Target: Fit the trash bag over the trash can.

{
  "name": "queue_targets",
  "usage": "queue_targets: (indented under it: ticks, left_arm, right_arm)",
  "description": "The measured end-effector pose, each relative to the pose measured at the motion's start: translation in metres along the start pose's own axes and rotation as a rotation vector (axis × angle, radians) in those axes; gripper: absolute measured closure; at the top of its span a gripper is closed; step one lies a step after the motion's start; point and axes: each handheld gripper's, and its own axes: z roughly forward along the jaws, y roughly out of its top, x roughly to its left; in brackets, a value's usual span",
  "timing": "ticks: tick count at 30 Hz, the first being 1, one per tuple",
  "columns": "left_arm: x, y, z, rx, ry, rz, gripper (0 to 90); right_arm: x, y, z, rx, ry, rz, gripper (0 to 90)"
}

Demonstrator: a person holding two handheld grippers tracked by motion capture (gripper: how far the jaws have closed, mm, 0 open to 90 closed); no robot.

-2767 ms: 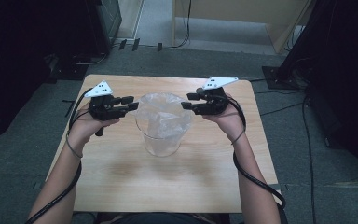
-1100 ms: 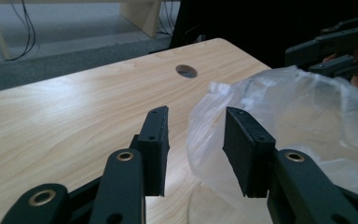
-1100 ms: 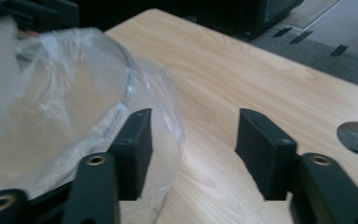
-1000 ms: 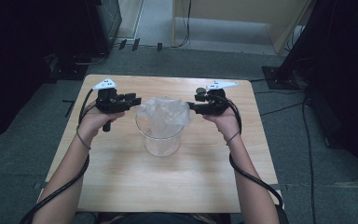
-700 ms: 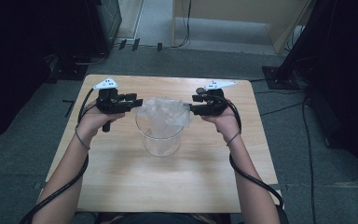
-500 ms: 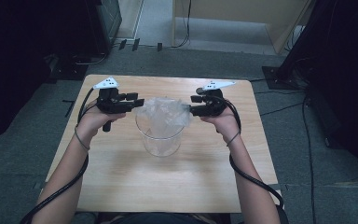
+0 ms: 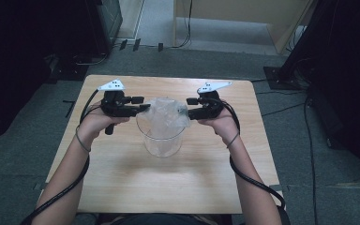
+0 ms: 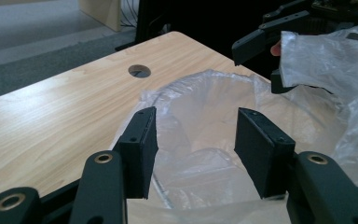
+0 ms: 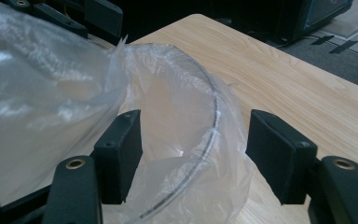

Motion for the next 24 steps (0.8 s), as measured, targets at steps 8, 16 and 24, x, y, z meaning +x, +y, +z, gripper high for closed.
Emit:
queue_targets:
  ticks: [8, 16, 24]
  left_arm:
    - [-0.004, -0.001, 0.000, 0.026, -0.017, 0.009, 46.7]
    - [-0.007, -0.003, -0.002, 0.046, -0.027, 0.026, 45.4]
    - [-0.012, -0.005, -0.006, 0.051, -0.037, 0.035, 44.3]
  right_arm:
    - [0.004, 0.001, 0.000, 0.012, 0.014, -0.015, 33.5]
    - [0.009, 0.002, -0.001, 0.025, 0.032, -0.025, 32.4]
    - [0.015, 0.001, -0.005, 0.047, 0.046, -0.035, 32.0]
